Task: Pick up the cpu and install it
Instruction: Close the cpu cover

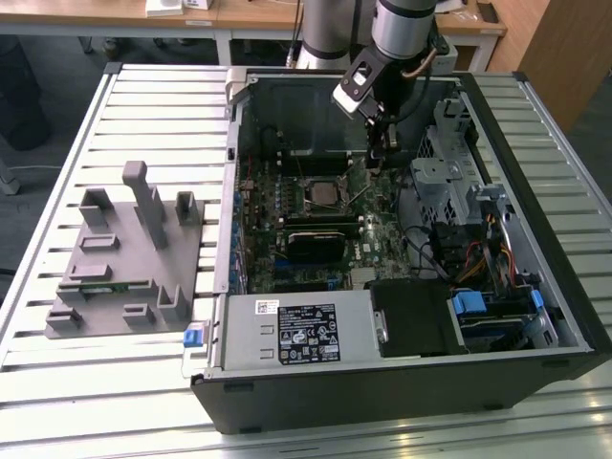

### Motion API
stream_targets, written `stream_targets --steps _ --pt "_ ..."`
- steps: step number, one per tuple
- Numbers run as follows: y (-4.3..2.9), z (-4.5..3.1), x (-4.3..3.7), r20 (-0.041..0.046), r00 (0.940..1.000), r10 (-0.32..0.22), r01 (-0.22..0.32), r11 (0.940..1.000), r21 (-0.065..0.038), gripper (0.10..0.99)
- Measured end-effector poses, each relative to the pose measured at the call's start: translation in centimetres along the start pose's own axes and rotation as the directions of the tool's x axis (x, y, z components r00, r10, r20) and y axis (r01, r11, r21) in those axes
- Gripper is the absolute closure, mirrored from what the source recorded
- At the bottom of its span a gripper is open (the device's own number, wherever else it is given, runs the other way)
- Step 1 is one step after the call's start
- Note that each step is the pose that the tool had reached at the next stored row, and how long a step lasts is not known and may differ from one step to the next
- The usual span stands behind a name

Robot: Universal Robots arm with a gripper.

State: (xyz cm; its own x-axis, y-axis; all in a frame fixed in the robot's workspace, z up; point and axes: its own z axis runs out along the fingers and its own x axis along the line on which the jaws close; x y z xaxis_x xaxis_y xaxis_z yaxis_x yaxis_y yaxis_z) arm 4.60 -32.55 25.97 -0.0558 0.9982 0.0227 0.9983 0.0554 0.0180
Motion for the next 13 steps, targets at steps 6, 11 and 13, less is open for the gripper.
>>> stream_targets --steps 6,11,13 --pt "0.69 0.16 0.37 0.0038 1.0000 0.000 0.000 1.0000 0.000 0.980" --pt "1.29 0.23 0.59 0.0065 1.0000 0.000 0.000 1.0000 0.000 0.980" --pt "1.50 0.29 0.69 0.0079 1.0000 0.000 0.000 1.0000 0.000 0.980"
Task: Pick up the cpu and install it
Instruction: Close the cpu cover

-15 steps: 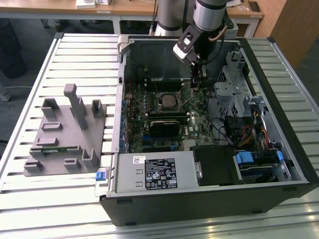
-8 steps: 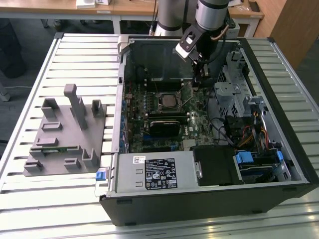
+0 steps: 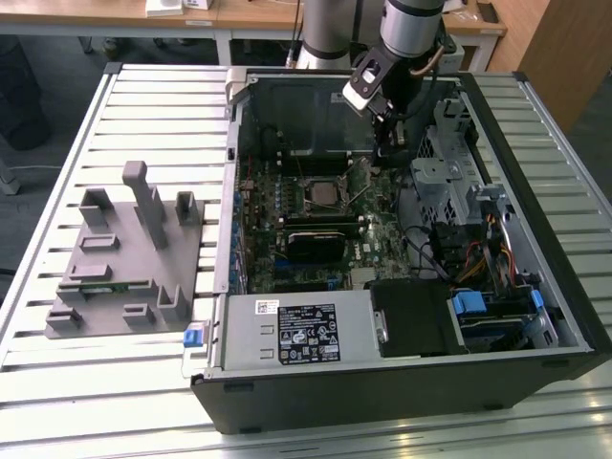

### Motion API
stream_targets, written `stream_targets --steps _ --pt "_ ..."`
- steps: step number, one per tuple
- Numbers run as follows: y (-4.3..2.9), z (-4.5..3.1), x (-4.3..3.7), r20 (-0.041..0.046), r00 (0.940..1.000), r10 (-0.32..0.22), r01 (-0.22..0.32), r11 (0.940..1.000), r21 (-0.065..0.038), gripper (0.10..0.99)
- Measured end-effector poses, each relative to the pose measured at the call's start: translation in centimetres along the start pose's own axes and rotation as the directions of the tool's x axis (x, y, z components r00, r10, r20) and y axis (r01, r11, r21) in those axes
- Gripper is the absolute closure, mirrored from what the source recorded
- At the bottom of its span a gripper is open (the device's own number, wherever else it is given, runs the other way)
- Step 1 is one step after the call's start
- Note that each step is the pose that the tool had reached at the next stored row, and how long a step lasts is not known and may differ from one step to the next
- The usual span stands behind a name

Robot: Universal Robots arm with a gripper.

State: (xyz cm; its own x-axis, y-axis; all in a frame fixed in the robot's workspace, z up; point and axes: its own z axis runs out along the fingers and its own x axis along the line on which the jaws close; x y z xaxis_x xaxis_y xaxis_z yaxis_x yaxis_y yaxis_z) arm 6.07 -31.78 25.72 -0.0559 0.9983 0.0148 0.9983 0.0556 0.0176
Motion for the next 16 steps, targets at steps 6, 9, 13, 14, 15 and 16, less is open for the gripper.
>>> stream_targets --steps 6,9,13,14,15,16 --pt "0.25 0.42 0.21 0.0066 1.0000 0.000 0.000 1.0000 0.001 0.980" --pt "0.26 0.94 0.26 0.0073 1.0000 0.002 -0.002 1.0000 0.003 0.980" --pt "0.26 1.61 0.29 0.0076 0.9999 0.007 -0.007 0.9999 0.008 0.980" --pt "0.25 1.66 0.29 0.0076 0.9999 0.007 -0.007 0.9999 0.009 0.980" --pt "0.21 1.66 0.29 0.0077 0.9999 0.007 -0.007 0.9999 0.009 0.980" --pt "0.15 1.66 0.30 0.0078 0.9999 0.007 -0.007 0.9999 0.009 0.980"
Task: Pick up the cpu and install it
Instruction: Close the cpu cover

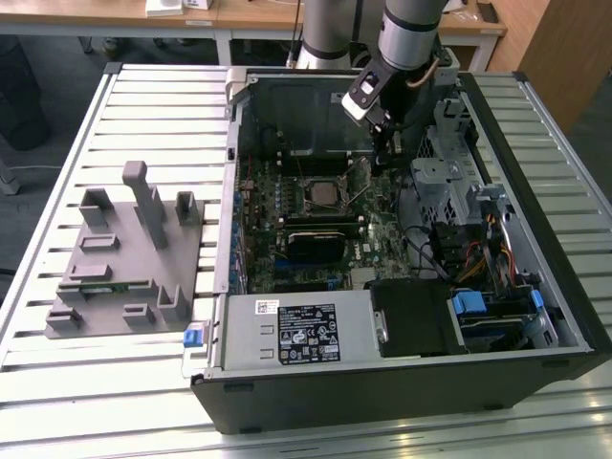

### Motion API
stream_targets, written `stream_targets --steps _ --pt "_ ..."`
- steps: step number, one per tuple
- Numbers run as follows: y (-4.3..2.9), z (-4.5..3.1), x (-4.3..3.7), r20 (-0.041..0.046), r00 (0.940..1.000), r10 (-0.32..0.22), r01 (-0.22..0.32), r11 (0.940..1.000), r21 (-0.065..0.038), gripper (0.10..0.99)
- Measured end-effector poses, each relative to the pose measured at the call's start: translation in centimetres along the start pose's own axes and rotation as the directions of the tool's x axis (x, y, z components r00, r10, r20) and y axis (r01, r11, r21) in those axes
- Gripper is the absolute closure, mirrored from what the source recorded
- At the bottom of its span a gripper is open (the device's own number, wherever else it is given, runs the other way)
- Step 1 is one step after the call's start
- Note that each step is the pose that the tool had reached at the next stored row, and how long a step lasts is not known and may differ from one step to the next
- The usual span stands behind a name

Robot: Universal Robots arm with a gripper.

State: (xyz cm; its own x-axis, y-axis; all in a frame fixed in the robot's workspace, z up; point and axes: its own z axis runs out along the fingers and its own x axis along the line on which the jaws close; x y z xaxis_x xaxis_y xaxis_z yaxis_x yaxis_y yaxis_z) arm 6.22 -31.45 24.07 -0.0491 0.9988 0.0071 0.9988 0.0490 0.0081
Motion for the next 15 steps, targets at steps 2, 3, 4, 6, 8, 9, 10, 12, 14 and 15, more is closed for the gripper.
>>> stream_targets --steps 2,3,4,6,8,9,10,12,14,15 --pt "-0.27 0.00 0.02 -0.0002 1.0000 0.000 0.000 1.0000 0.000 0.980" --pt "-0.39 -0.01 0.02 -0.0006 1.0000 0.000 0.000 1.0000 0.000 0.980" --pt "-0.50 -0.08 0.02 -0.0018 1.0000 0.000 0.000 1.0000 0.001 0.980" --pt "-0.68 -0.35 0.04 -0.0047 1.0000 0.000 0.000 1.0000 0.001 0.980" --pt "-0.90 -0.48 0.06 -0.0058 1.0000 0.000 0.000 1.0000 0.001 0.980" --pt "-1.05 -0.48 0.07 -0.0059 1.0000 0.000 0.000 1.0000 0.001 0.980" --pt "-1.25 -0.49 0.07 -0.0058 1.0000 0.000 0.000 1.0000 0.001 0.980" --pt "-1.69 -0.49 0.09 -0.0057 1.0000 0.000 0.000 1.0000 0.001 0.980" --pt "-2.02 -0.50 0.10 -0.0056 1.0000 0.000 0.000 1.0000 0.001 0.980" --pt "-2.19 -0.49 0.11 -0.0057 1.0000 0.000 0.000 1.0000 0.001 0.980"
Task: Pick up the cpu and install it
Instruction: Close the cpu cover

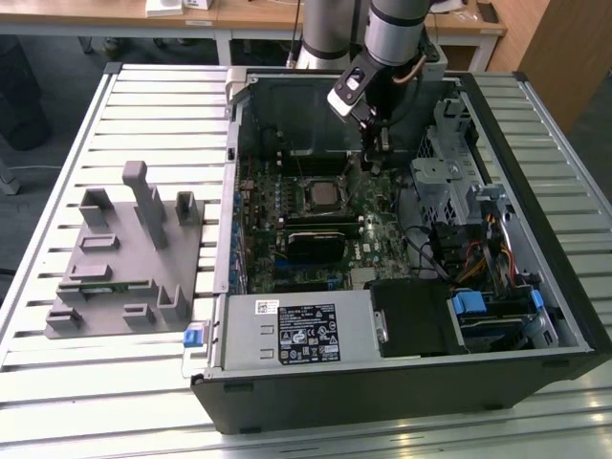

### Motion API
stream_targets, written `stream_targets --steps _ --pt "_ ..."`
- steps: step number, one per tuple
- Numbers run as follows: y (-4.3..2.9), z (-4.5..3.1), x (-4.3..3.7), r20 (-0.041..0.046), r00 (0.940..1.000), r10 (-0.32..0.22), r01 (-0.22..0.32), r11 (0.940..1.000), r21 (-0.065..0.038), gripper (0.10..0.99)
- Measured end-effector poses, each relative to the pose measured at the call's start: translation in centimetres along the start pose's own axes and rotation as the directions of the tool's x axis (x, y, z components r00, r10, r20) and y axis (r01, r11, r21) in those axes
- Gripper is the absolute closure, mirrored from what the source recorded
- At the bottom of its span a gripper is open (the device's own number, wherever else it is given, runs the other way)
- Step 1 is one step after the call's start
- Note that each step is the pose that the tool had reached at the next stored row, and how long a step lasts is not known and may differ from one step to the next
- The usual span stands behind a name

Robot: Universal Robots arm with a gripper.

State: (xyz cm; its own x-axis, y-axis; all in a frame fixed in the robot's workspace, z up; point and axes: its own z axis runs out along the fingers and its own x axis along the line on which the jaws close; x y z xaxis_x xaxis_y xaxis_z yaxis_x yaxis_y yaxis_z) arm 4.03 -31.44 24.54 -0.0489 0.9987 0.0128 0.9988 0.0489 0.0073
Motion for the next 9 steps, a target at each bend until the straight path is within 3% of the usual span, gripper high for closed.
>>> stream_targets --steps 9 --pt "-2.20 0.11 0.10 -0.0002 1.0000 0.000 0.000 1.0000 0.000 0.980"
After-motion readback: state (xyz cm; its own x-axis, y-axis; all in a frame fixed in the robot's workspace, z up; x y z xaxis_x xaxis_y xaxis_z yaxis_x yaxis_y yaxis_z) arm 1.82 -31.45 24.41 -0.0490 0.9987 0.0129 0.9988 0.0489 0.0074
